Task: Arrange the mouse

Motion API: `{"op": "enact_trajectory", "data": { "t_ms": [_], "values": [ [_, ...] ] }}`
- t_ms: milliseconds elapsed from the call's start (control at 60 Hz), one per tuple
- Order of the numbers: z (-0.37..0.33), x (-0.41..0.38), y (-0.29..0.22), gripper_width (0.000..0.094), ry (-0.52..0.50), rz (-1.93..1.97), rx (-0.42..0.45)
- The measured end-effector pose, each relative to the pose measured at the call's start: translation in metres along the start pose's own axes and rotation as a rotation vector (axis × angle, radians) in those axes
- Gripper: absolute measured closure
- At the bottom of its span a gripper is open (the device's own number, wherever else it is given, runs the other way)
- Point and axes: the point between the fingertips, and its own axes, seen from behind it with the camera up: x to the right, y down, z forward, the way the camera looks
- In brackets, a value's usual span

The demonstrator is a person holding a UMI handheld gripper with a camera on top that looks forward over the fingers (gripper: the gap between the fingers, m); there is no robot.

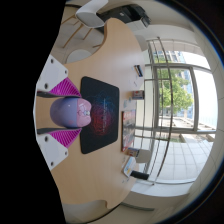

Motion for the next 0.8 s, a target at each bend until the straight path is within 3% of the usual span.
{"op": "enact_trajectory", "data": {
  "t_ms": [183, 267, 483, 600, 667, 767, 800],
  "values": [
    [0.02, 0.011, -0.149, 0.0527, -0.045, 0.013, 0.195],
    [0.065, 0.017, -0.174, 0.0529, -0.052, 0.026, 0.189],
    [0.189, 0.013, -0.092, 0.0518, -0.071, 0.031, -0.043],
    [0.203, 0.013, -0.06, 0.0403, -0.068, 0.041, -0.128],
    [0.203, 0.014, -0.059, 0.0357, -0.075, 0.025, -0.121],
    [0.185, 0.017, -0.068, 0.0096, -0.065, 0.003, -0.098],
    [0.175, 0.017, -0.074, 0.0096, -0.064, 0.0, -0.088]
  ]
}}
